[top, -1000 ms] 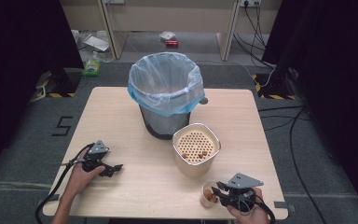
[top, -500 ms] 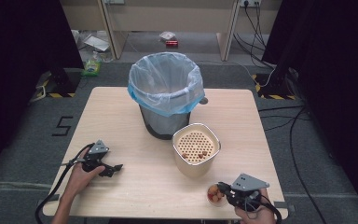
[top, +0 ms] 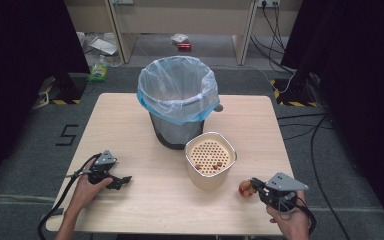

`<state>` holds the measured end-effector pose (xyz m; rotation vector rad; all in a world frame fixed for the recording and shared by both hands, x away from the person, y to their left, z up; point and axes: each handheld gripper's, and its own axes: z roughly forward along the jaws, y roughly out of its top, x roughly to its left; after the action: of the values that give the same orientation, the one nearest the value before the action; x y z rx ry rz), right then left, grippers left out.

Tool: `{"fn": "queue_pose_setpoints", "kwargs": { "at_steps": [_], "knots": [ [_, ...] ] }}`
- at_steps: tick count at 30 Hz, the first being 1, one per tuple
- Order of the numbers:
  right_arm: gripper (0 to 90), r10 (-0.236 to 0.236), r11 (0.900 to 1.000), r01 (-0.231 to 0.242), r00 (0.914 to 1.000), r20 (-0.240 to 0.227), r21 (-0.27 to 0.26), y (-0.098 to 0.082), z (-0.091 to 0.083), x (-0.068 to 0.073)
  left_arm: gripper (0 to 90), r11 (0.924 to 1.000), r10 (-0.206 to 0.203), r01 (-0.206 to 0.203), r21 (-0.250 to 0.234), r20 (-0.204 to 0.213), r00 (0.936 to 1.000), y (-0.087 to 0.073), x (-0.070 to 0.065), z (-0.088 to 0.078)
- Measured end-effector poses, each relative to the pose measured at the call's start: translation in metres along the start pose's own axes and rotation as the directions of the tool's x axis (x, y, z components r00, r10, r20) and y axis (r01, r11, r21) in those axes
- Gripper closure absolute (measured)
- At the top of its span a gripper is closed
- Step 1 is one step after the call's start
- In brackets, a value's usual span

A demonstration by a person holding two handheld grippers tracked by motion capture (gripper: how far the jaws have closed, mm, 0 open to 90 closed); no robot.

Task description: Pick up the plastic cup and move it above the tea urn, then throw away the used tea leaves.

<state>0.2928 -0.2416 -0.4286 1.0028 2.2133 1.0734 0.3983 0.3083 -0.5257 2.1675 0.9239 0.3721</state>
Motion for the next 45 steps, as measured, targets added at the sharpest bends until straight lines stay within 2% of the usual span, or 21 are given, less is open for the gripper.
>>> {"fn": "queue_pose_setpoints", "kwargs": {
  "at_steps": [3,5,6,7,9,10,12,13,14,16,18,19,21,30,33,35,37,39,42,43,45],
  "knots": [
    [86.5,0.006,1.0,-0.006,0.9996,0.028,-0.006,0.002,0.002,-0.01,0.0,1.0,0.0,0.0,0.0,0.0,1.0,0.0,0.0,0.0],
    [86.5,-0.005,1.0,0.006,0.9977,0.067,-0.015,0.007,0.005,-0.02,0.0,1.0,0.0,0.0,0.0,0.0,1.0,0.0,0.0,0.0],
    [86.5,-0.005,1.0,0.006,0.9977,0.067,-0.015,0.007,0.005,-0.02,0.0,1.0,0.0,0.0,0.0,0.0,1.0,0.0,0.0,0.0],
    [86.6,-0.016,1.0,0.019,0.9956,0.092,-0.023,0.012,0.007,-0.026,0.0,1.0,0.0,0.0,0.0,0.0,1.0,0.0,0.0,0.0],
    [86.6,-0.023,0.999,0.026,0.9942,0.105,-0.028,0.016,0.008,-0.029,0.0,1.0,0.0,0.0,0.0,0.0,1.0,0.0,0.0,0.0],
    [86.6,-0.027,0.998,0.033,0.9914,0.128,-0.047,0.023,0.009,-0.035,0.0,1.0,0.0,0.0,0.0,0.0,1.0,0.0,0.0,0.0],
    [86.6,-0.027,0.998,0.035,0.9902,0.137,-0.056,0.026,0.01,-0.037,0.0,1.0,0.0,0.0,0.0,0.0,1.0,0.0,0.0,0.0],
    [86.6,-0.027,0.996,0.04,0.9873,0.157,-0.078,0.034,0.013,-0.043,0.0,1.0,0.0,0.0,0.0,0.0,1.0,0.0,0.0,0.0],
    [86.6,-0.027,0.996,0.04,0.9873,0.157,-0.078,0.034,0.013,-0.043,0.0,1.0,0.0,0.0,0.0,0.0,1.0,0.0,0.0,0.0],
    [86.7,-0.042,0.994,0.06,0.9804,0.193,-0.091,0.042,0.014,-0.05,0.0,1.0,0.0,0.0,0.0,0.0,1.0,0.0,0.0,0.0],
    [86.7,-0.044,0.993,0.065,0.9786,0.201,-0.099,0.045,0.015,-0.052,0.0,1.0,0.0,0.0,0.0,0.0,1.0,0.0,0.0,0.0],
    [86.6,-0.049,0.991,0.075,0.9738,0.222,-0.11,0.05,0.016,-0.056,0.0,1.0,0.0,0.0,0.0,0.0,1.0,0.0,0.0,0.0],
    [86.7,-0.055,0.988,0.086,0.9705,0.235,-0.125,0.054,0.018,-0.058,0.0,1.0,0.0,0.0,0.0,0.0,1.0,0.0,0.0,0.0],
    [86.5,-0.075,0.98,0.117,0.9666,0.245,-0.162,0.074,0.028,-0.057,0.0,1.0,-0.001,0.001,0.0,0.0,1.0,0.0,0.0,0.0],
    [86.5,-0.096,0.976,0.14,0.9646,0.246,-0.168,0.082,0.031,-0.055,0.0,1.0,-0.001,0.001,0.0,0.0,1.0,0.0,0.0,0.0],
    [86.5,-0.124,0.97,0.17,0.96,0.251,-0.172,0.091,0.033,-0.052,0.0,1.0,-0.001,0.001,0.0,0.0,1.0,0.0,0.0,0.0],
    [86.5,-0.13,0.968,0.177,0.9596,0.25,-0.176,0.094,0.034,-0.051,0.0,1.0,-0.001,0.001,0.0,-0.001,1.0,0.0,0.0,0.0],
    [86.4,-0.146,0.965,0.195,0.9557,0.256,-0.177,0.1,0.035,-0.048,0.0,1.0,-0.001,0.001,0.001,0.0,1.0,0.0,0.0,0.0],
    [86.4,-0.185,0.953,0.241,0.9435,0.275,-0.185,0.113,0.038,-0.043,0.0,1.0,-0.001,0.001,0.001,0.0,1.0,0.0,0.0,0.0],
    [86.4,-0.185,0.953,0.241,0.9435,0.275,-0.185,0.113,0.038,-0.043,0.0,1.0,0.0,0.0,0.001,0.0,1.0,0.0,0.0,0.0],
    [86.5,-0.205,0.946,0.264,0.9368,0.283,-0.189,0.118,0.04,-0.041,0.0,1.0,0.0,0.0,0.001,0.0,1.0,0.0,0.0,0.0]
  ]
}}
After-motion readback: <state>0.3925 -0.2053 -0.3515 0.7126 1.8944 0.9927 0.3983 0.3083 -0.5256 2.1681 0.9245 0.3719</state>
